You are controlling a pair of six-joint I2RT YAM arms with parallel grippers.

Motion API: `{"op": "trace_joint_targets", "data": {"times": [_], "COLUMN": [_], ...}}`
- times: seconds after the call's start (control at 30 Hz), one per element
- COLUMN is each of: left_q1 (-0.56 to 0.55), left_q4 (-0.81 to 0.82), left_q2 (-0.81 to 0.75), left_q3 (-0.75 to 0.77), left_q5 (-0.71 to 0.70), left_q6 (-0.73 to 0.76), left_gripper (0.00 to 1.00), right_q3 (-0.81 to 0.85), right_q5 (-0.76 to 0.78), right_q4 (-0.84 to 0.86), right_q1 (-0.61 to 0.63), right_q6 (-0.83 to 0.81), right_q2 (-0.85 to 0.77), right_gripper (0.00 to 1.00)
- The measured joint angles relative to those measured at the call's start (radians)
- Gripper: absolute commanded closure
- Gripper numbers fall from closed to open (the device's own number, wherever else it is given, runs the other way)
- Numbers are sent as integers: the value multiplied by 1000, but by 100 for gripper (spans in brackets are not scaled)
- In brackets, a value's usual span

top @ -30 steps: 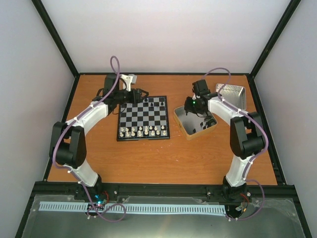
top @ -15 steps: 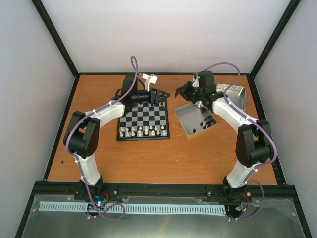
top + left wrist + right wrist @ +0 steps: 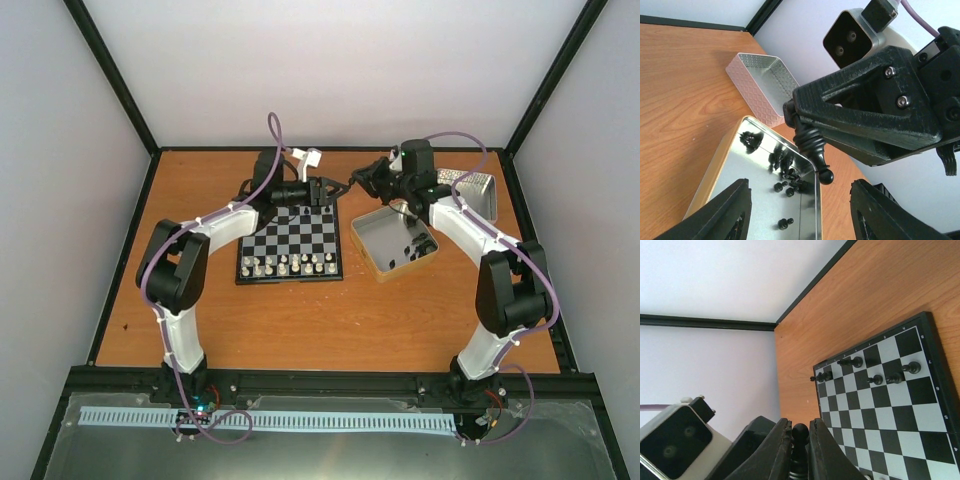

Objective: Set up the chess pieces on the board
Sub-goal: Place the chess piece on the chessboard.

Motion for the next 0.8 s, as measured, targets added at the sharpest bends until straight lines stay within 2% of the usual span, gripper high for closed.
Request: {"op": "trace_joint_targets", "data": {"times": [0.27,0.5,0.7,0.8], "left_q1": [-11,-12,-12,-12], "left_q4": [19,19,-3,-34], "left_q2": [23,47,47,47], "left_q3": [14,47,59,62], "left_q5": [21,19,3,-14], "left_q6": [-24,-58,-53,-33], "left_gripper": [61,70,98,99], "right_q3": [0,0,0,0], "right_q5": [-3,-3,-4,1], "right_q4": [32,31,24,21], "right_q1": [6,12,13,13], "right_q6": [43,37,26,13], "right_q2": [2,6,6,6], "right_gripper": [88,88,88,88]}}
